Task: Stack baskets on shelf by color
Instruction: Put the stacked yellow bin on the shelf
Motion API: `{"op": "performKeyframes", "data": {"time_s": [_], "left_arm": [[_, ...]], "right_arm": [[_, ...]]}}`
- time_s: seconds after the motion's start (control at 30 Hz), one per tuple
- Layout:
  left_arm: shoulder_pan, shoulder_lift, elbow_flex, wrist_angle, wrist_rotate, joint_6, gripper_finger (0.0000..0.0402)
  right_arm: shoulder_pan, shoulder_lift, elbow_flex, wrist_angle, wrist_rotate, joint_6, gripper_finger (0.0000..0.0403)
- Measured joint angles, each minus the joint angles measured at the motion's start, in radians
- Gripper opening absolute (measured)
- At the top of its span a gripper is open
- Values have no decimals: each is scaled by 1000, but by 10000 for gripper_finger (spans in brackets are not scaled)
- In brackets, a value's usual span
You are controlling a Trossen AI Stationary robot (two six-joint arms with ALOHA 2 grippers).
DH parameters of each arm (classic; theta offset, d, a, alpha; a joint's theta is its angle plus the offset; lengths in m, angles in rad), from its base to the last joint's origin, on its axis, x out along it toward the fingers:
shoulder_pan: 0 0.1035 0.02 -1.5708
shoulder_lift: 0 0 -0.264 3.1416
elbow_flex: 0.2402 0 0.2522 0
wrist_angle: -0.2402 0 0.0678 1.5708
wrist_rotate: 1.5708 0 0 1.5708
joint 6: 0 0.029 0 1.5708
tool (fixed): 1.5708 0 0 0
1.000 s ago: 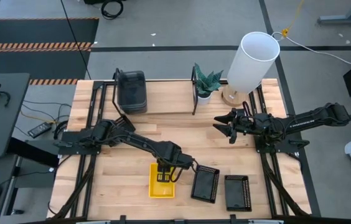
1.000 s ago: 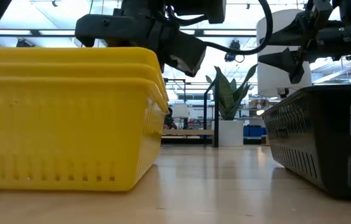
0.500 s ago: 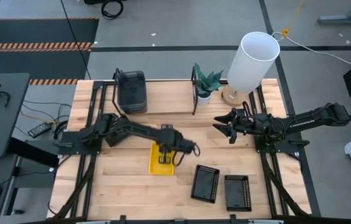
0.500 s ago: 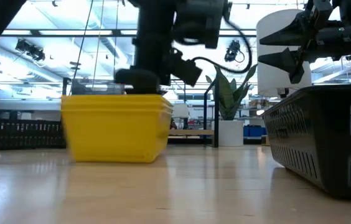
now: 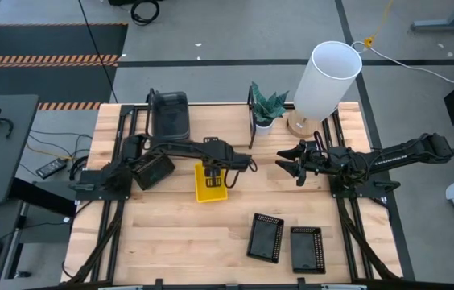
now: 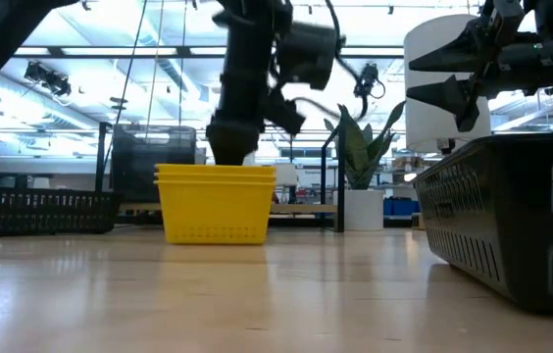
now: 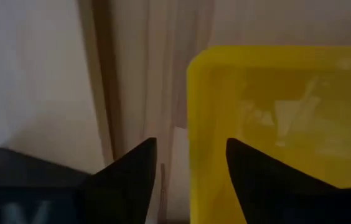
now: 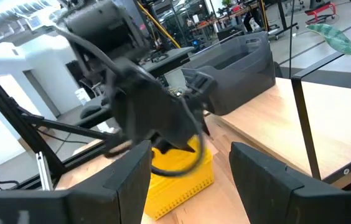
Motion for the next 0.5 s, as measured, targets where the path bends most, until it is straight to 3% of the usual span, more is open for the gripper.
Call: {"op": "performKeyframes", "data": {"time_s": [0.2,0.4,0.5], "left_arm": [[-53,-87,0,5,19,-72,205],[-149,-113,1,39,294,-228,189],[-200,-107,1,74,327,-271,183]], "right_arm": [[0,0,0,0,0,0,221],[0,0,0,0,0,0,221],[0,0,0,0,0,0,221]]}}
